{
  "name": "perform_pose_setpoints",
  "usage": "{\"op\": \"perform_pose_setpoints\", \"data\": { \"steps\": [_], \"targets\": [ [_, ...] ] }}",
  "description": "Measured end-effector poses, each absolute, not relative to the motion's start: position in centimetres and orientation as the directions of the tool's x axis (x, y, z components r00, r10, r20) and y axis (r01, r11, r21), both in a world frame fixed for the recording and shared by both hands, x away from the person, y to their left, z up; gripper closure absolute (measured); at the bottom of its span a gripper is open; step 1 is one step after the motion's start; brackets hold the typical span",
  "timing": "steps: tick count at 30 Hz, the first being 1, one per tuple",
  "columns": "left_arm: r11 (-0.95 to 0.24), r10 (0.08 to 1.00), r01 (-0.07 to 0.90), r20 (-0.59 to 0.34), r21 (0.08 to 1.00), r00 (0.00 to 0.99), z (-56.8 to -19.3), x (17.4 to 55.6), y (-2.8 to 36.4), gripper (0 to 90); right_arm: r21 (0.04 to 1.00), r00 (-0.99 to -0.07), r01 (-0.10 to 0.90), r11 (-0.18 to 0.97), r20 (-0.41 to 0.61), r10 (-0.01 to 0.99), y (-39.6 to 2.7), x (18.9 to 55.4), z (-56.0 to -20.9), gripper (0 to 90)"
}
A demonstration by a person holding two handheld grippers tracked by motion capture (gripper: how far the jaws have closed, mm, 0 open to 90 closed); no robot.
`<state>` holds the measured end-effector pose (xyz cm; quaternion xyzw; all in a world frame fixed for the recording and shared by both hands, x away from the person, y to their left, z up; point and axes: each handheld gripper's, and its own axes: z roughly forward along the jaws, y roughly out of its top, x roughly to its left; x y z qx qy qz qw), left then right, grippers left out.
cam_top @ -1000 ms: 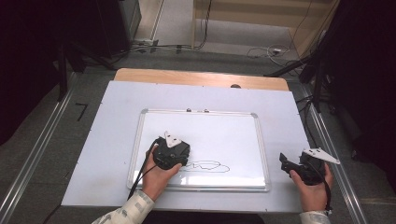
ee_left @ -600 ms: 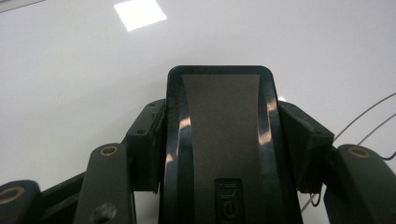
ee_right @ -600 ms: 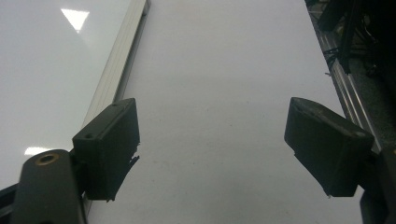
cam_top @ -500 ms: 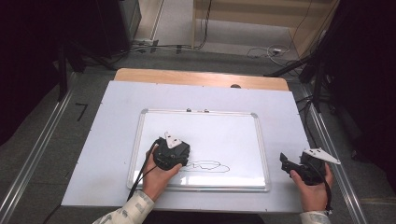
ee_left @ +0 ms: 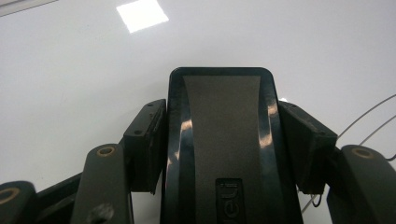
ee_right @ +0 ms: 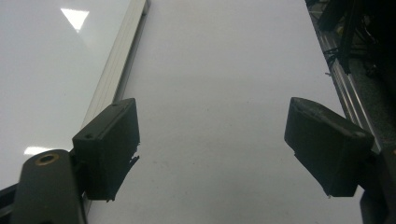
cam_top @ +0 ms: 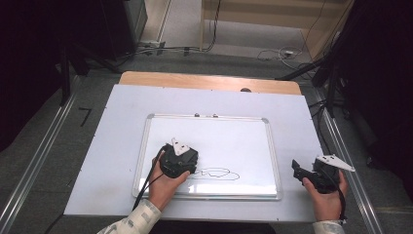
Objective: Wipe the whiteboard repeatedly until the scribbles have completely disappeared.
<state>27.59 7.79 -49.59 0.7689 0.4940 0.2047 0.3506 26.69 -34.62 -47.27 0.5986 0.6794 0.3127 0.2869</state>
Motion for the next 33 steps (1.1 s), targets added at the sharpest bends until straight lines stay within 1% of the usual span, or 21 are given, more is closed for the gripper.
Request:
{"op": "perform_pose_setpoints", "data": {
  "steps": [26, 29, 33],
  "targets": [
    [-0.264, 0.904, 0.615, -0.033, 0.743, 0.427, -49.51, 27.47, 7.65, 37.5, 0.767, -0.120, 0.635, 0.090, -0.017, 0.993, -34.62, 26.76, -47.34, 16.5],
    [-0.263, 0.905, 0.615, -0.030, 0.743, 0.424, -49.50, 27.48, 7.70, 40.0, 0.767, -0.121, 0.635, 0.090, -0.017, 0.993, -34.61, 26.77, -47.34, 16.5],
    [-0.266, 0.905, 0.614, -0.027, 0.744, 0.425, -49.48, 27.51, 7.67, 40.6, 0.767, -0.120, 0.636, 0.090, -0.018, 0.993, -34.59, 26.78, -47.34, 16.5]
  ]
}}
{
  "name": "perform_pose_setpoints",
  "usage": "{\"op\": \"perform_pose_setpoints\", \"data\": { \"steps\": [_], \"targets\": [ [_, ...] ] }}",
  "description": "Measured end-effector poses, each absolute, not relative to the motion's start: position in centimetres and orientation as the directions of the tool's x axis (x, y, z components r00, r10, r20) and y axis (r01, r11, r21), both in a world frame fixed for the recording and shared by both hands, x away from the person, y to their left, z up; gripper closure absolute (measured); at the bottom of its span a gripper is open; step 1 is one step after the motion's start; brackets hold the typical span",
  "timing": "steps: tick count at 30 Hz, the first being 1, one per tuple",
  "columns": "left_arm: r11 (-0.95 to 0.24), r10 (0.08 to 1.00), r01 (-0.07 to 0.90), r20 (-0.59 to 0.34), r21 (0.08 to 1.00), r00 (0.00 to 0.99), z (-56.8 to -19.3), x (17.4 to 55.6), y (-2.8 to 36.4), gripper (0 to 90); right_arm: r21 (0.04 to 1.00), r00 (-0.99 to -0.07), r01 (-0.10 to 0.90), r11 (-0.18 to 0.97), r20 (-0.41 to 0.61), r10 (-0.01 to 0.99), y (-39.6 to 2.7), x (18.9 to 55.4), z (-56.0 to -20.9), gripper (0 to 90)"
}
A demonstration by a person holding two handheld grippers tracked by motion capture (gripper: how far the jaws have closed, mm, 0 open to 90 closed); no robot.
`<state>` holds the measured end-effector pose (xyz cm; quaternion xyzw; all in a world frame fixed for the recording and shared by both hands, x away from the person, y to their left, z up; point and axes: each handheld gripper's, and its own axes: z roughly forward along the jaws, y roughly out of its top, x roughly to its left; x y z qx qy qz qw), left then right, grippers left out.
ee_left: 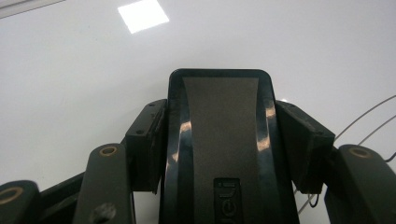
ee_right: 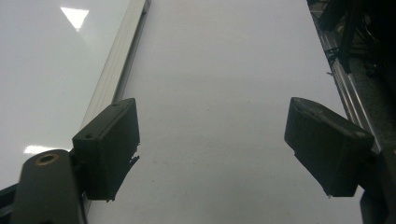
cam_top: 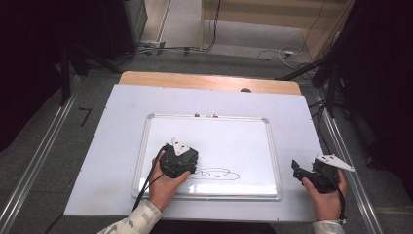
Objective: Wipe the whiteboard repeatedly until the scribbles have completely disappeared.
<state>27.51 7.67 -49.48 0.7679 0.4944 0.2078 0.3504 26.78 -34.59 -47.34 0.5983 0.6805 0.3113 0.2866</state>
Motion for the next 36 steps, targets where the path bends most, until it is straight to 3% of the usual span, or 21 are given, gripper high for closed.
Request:
{"op": "perform_pose_setpoints", "data": {
  "steps": [36],
  "targets": [
    [-0.328, 0.870, 0.571, 0.005, 0.753, 0.494, -49.6, 28.3, 3.6, 41.4, 0.771, -0.114, 0.631, 0.087, -0.019, 0.993, -34.6, 26.6, -47.2, 16.5]
  ]
}}
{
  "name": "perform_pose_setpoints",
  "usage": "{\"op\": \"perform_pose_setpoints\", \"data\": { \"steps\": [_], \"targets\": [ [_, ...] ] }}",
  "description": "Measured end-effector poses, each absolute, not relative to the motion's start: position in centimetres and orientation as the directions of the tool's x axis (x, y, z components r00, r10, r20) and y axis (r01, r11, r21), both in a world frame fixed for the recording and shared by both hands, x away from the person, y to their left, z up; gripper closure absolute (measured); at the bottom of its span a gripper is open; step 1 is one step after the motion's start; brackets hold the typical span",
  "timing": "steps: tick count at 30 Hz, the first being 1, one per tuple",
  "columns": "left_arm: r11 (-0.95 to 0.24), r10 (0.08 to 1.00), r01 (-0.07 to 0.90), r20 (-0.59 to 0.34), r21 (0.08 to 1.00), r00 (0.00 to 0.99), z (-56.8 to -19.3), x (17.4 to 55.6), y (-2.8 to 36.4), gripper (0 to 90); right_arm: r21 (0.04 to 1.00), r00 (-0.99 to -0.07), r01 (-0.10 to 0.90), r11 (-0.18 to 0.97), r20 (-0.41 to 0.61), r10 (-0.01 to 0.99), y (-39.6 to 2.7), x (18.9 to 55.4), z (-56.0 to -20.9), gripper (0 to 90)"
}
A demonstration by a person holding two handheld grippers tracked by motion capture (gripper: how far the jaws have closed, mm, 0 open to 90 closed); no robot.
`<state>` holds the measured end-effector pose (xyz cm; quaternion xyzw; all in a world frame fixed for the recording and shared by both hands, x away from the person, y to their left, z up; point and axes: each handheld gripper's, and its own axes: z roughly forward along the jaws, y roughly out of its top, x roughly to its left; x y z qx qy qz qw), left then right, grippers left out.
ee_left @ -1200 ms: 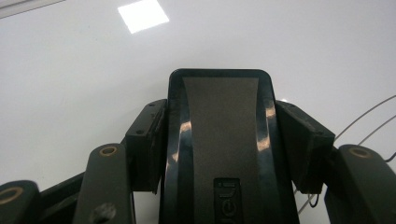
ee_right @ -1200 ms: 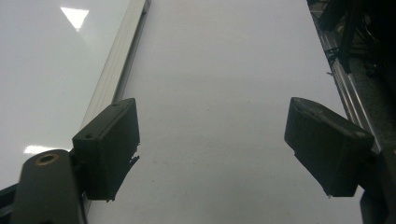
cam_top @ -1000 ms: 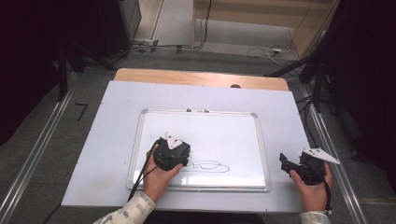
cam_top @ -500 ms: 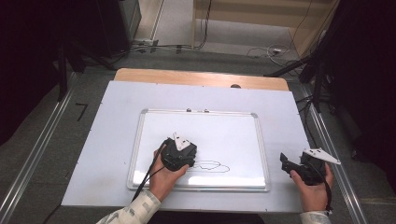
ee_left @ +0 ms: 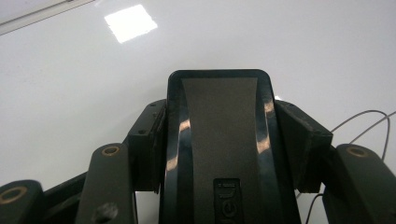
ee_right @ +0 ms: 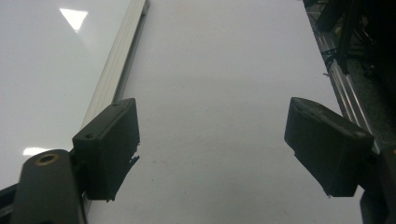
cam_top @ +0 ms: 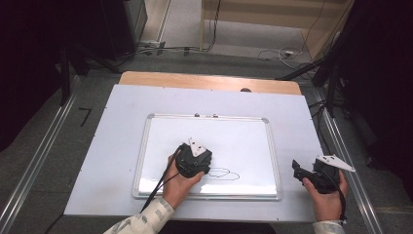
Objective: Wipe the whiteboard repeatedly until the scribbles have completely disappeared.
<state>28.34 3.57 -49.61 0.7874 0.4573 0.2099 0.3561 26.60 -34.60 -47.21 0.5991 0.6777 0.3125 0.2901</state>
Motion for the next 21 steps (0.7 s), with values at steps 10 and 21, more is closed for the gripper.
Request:
{"op": "perform_pose_setpoints", "data": {
  "steps": [10, 21],
  "targets": [
    [-0.347, 0.861, 0.568, 0.013, 0.746, 0.509, -49.5, 28.7, 2.6, 41.4, 0.770, -0.113, 0.632, 0.086, -0.018, 0.993, -34.6, 26.6, -47.2, 16.5],
    [-0.347, 0.860, 0.568, 0.012, 0.746, 0.509, -49.6, 28.6, 4.4, 41.3, 0.768, -0.110, 0.635, 0.082, -0.015, 0.994, -34.9, 26.5, -47.3, 16.5]
  ]
}}
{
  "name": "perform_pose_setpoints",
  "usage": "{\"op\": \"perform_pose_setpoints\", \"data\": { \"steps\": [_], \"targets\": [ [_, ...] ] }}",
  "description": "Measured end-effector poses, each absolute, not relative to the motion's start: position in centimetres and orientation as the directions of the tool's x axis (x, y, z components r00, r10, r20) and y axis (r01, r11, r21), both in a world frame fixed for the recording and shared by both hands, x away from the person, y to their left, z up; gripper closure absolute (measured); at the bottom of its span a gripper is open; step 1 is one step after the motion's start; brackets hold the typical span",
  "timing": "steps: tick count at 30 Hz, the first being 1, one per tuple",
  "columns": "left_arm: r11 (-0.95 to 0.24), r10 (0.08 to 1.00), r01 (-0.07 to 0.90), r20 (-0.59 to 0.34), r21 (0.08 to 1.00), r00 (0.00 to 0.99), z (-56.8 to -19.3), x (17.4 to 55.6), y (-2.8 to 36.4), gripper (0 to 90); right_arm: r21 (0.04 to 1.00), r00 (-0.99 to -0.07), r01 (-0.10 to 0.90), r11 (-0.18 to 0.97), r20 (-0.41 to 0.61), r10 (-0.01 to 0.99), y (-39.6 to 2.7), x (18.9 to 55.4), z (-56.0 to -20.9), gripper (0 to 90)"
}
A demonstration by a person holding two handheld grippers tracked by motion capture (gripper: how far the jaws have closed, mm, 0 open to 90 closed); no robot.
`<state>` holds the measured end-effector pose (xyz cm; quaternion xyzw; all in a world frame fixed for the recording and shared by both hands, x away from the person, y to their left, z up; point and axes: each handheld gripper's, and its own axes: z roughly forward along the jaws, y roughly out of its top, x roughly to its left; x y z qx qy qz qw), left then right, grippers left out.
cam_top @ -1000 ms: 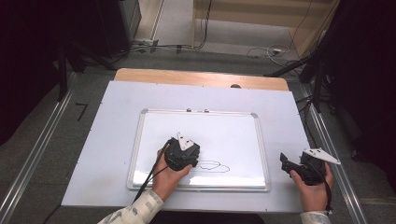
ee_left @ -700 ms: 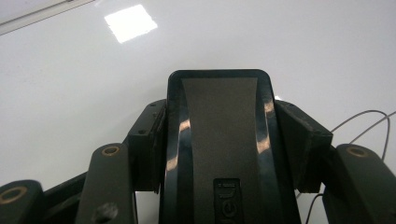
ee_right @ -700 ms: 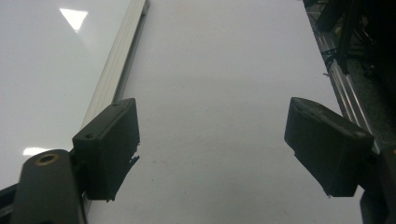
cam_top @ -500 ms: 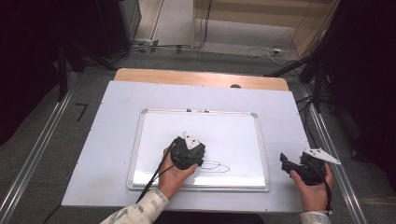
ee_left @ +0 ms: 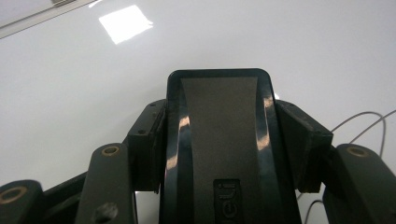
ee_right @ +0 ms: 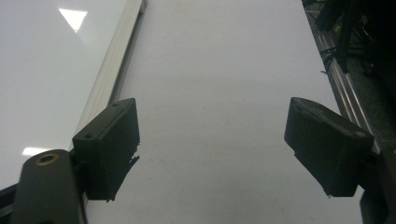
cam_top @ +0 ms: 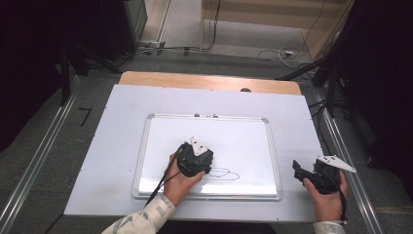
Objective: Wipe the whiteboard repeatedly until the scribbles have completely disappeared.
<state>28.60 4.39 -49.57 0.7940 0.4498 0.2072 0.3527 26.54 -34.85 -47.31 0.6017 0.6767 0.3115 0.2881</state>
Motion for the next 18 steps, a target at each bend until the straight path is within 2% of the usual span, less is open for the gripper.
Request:
{"op": "perform_pose_setpoints", "data": {
  "steps": [18],
  "targets": [
    [-0.315, 0.887, 0.586, 0.012, 0.747, 0.461, -49.6, 28.7, 9.0, 41.3, 0.768, -0.113, 0.635, 0.088, -0.020, 0.993, -34.7, 26.6, -47.3, 16.5]
  ]
}}
